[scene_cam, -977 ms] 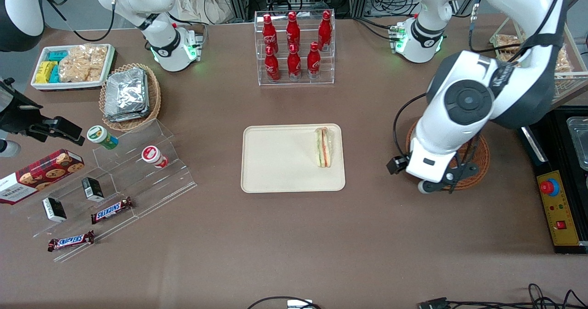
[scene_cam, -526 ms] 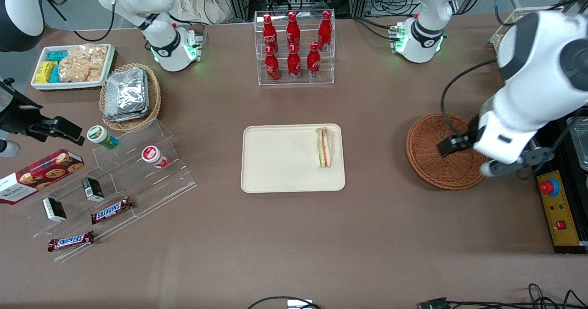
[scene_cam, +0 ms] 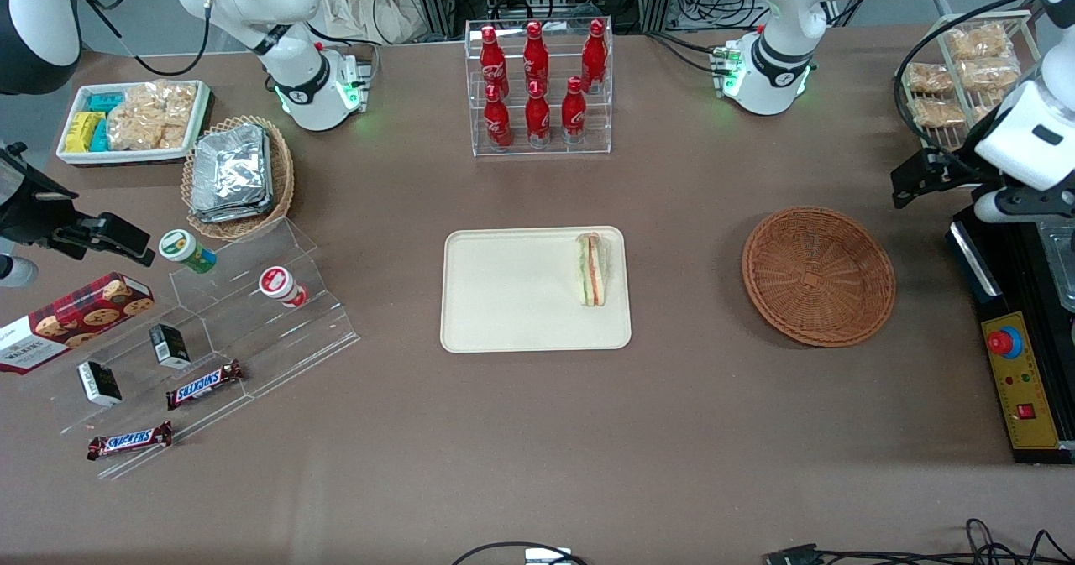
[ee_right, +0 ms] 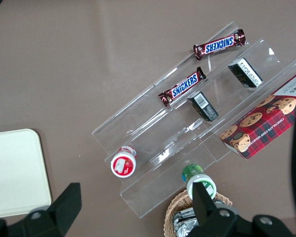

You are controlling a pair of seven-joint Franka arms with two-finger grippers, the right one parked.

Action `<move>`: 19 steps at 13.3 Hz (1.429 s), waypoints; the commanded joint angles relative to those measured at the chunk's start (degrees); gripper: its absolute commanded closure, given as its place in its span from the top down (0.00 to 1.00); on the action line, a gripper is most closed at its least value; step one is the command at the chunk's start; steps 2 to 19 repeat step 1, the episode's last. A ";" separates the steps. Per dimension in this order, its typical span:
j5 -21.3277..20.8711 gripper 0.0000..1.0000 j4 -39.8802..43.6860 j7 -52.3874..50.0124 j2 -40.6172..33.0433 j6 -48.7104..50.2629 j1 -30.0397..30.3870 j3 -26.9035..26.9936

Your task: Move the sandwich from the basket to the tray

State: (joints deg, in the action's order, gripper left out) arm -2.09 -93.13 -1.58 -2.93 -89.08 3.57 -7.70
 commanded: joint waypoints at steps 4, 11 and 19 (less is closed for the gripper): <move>0.86 1.00 -1.88 2.55 -2.16 0.22 -0.41 0.49; 0.86 1.00 -1.88 2.55 -2.16 0.22 -0.41 0.49; 0.86 1.00 -1.88 2.55 -2.16 0.22 -0.41 0.49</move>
